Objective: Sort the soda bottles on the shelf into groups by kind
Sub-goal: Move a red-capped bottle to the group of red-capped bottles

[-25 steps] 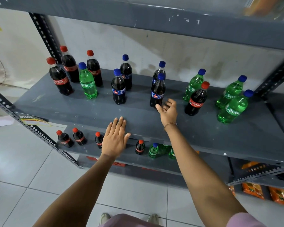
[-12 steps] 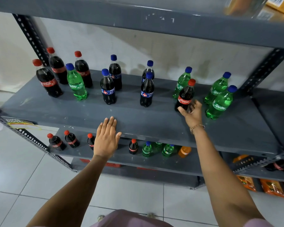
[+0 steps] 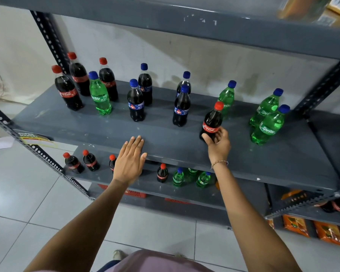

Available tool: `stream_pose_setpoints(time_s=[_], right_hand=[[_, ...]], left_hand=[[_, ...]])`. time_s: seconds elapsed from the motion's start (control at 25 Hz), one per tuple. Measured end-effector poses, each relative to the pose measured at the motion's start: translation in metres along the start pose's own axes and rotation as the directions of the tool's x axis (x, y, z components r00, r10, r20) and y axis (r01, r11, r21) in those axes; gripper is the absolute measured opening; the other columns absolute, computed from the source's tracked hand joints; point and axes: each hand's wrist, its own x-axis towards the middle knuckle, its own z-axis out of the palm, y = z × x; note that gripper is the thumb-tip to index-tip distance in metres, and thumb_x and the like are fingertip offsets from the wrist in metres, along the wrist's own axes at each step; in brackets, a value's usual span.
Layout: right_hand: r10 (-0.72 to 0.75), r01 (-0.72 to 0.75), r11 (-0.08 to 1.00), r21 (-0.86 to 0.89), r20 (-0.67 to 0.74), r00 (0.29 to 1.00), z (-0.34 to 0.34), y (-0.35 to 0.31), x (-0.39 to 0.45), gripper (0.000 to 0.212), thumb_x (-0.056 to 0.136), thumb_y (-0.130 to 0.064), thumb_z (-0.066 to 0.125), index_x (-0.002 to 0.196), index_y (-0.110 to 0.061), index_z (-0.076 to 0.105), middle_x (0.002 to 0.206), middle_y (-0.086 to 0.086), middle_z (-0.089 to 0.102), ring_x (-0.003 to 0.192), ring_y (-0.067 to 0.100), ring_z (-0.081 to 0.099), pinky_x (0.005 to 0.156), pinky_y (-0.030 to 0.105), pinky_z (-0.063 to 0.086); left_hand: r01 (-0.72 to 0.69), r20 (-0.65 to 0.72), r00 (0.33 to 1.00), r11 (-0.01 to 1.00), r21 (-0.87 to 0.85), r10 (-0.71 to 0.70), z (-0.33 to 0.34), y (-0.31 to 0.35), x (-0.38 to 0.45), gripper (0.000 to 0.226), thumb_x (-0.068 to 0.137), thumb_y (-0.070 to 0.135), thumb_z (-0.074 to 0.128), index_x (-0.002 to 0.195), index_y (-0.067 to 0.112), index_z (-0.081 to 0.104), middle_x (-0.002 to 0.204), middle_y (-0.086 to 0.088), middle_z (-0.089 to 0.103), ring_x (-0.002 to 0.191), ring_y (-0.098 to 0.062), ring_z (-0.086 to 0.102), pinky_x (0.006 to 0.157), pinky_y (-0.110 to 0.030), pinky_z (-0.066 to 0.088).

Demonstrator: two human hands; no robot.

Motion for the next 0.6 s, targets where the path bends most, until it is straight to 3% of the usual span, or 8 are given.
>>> stream_pose_setpoints(time_s=[0.12,0.28,0.4,0.6], right_hand=[[0.019,-0.018,1.000,-0.017,0.049,0.999,0.029,-0.003,-0.028,0.052,0.073,-0.005,0.072,0.119,-0.006,0.048,0.119,0.015,0.061,0.102,0.016,0.057,0.092,0.026,0.047],[-0.012,0.019,0.999,-0.047,0.139,0.990,0.097,-0.010,-0.068,0.052,0.072,-0.009,0.074,0.117,-0.007,0.050,0.116,0.012,0.063,0.101,0.014,0.059,0.093,0.028,0.048],[-0.025,0.040,0.998,-0.058,0.240,0.970,0.162,-0.015,-0.095,0.052,0.071,-0.010,0.075,0.117,-0.010,0.052,0.114,0.010,0.065,0.100,0.013,0.061,0.090,0.021,0.049],[-0.132,0.168,0.981,-0.101,0.292,0.947,0.269,-0.024,-0.123,0.051,0.068,-0.012,0.076,0.114,-0.008,0.055,0.109,0.015,0.060,0.102,0.029,0.058,0.093,0.038,0.047]], left_hand=[[-0.040,0.012,0.999,0.999,0.003,0.040,-0.010,-0.031,-0.001,0.062,0.100,0.041,0.013,0.136,0.004,0.046,0.144,-0.011,0.044,0.138,-0.026,0.031,0.116,-0.036,0.012],[0.042,-0.011,0.999,0.999,0.017,-0.042,-0.034,-0.114,-0.005,0.064,0.099,0.044,0.012,0.140,0.002,0.040,0.147,-0.014,0.038,0.139,-0.026,0.028,0.116,-0.034,0.009],[0.094,-0.021,0.995,0.996,0.010,-0.094,-0.053,-0.176,-0.005,0.066,0.099,0.046,0.014,0.142,0.000,0.034,0.150,-0.016,0.031,0.142,-0.027,0.022,0.117,-0.034,0.008],[0.031,0.011,0.999,0.998,0.054,-0.032,-0.067,-0.230,0.006,0.069,0.097,0.051,0.018,0.143,0.000,0.030,0.152,-0.016,0.028,0.142,-0.027,0.019,0.117,-0.033,0.003]])
